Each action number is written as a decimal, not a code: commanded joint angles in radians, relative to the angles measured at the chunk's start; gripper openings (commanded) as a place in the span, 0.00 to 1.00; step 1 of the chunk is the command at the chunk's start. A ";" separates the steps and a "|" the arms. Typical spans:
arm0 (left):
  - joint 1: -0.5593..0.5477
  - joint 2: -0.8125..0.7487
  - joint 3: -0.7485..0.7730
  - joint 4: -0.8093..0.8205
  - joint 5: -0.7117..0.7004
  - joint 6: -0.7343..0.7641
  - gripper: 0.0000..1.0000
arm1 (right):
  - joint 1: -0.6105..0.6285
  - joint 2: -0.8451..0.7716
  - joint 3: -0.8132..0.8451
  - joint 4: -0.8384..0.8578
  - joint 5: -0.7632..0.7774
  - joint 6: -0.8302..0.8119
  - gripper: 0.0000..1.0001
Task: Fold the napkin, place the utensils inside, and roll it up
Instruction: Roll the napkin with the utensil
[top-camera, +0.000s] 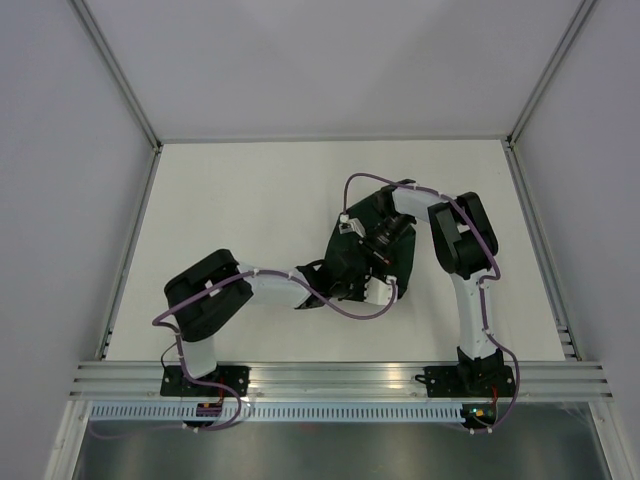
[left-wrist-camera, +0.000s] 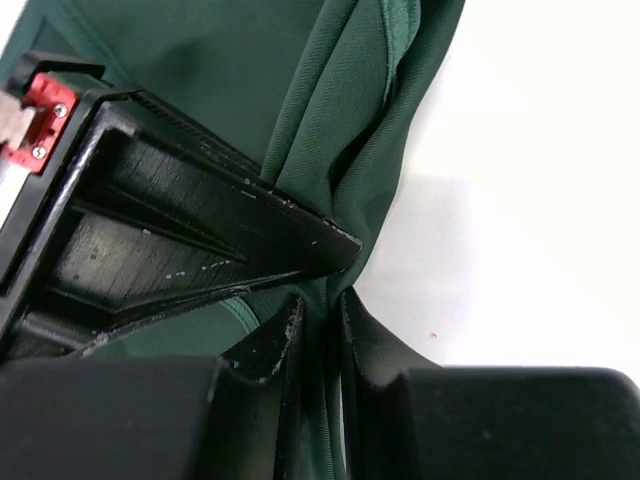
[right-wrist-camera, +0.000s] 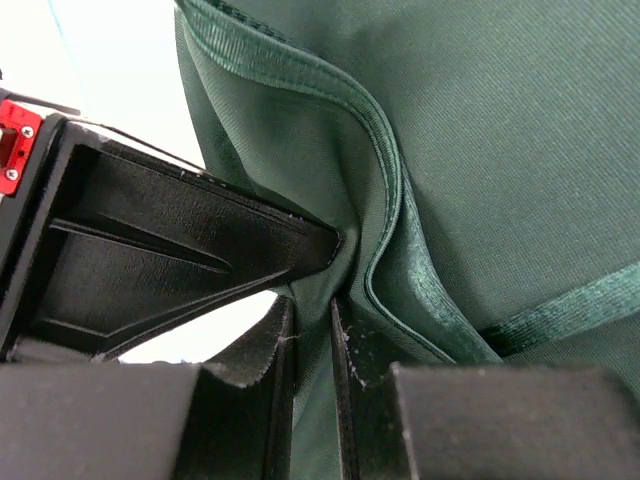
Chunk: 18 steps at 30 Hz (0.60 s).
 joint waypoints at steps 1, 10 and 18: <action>0.000 0.067 0.047 -0.161 0.084 -0.067 0.02 | 0.008 0.039 -0.003 0.113 0.115 -0.067 0.08; 0.023 0.073 0.100 -0.256 0.199 -0.165 0.02 | -0.019 -0.044 0.015 0.082 0.065 -0.046 0.39; 0.058 0.093 0.147 -0.336 0.308 -0.218 0.02 | -0.091 -0.140 0.044 0.063 0.003 -0.003 0.61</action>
